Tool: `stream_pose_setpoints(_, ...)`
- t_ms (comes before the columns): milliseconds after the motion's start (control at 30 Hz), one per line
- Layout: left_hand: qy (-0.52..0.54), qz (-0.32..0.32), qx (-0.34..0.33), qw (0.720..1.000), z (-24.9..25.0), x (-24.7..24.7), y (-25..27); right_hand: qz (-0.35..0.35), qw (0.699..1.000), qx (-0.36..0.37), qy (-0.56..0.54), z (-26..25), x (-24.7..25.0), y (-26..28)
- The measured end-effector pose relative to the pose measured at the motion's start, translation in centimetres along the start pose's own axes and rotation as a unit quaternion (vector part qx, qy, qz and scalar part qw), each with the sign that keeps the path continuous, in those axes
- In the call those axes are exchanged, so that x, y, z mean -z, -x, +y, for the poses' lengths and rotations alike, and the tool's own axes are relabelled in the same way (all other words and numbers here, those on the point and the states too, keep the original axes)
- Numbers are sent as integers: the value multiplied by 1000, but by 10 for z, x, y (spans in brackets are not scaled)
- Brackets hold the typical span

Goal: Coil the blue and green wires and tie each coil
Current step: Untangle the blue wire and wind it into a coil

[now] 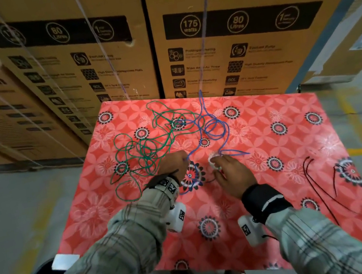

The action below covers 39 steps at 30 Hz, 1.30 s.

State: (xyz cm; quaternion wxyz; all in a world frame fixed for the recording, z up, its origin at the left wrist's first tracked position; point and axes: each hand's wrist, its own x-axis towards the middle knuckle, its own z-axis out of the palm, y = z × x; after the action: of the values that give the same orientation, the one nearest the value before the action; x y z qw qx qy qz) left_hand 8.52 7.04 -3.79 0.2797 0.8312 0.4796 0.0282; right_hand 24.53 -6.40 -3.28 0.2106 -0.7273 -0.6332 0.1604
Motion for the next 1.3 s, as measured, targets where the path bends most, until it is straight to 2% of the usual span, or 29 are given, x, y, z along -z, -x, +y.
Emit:
stream_pose_setpoints(167, 161, 51, -52, 984, 31, 53, 9, 61, 997, 36, -26, -6, 30, -13)
stream_pose_setpoints(333, 244, 141, -93, 955, 67, 97, 7, 127, 989, 78, -25, -24, 66, -27)
stream_pose_setpoints(467, 333, 147, -116, 924, 95, 113, 6, 136, 986, 98, -2, -28, 83, -33)
stream_pose_setpoints(567, 358, 141, -111, 916, 103, 110, 6, 132, 988, 78, 1, -22, 88, -32)
stream_pose_setpoints(667, 360, 132, -102, 918, 103, 98, 7, 95, 994, 48, 19, -12, 83, -28)
stream_pose_setpoints(800, 359, 112, -45, 925, 94, 65, 13, 50, 998, 3, 28, 10, 72, -18)
stream_pose_setpoints(967, 334, 50, 4, 941, 65, 12, 23, -21, 998, 20, 61, 39, 57, 6)
stream_pose_setpoints(1067, 296, 5, -5, 955, 55, -4, 28, 18, 999, 34, 28, 51, 53, 11)
stream_pose_setpoints(1133, 270, -3, -26, 963, 57, -4, 30, 61, 997, 42, 7, 54, 59, 9)
stream_pose_setpoints(1200, 199, 26, -87, 976, 61, 1, 30, 100, 993, 55, -4, 51, 71, 4)
stream_pose_setpoints(1300, 70, 146, -177, 971, 67, 13, 21, 161, 985, 68, -14, 40, 96, -12)
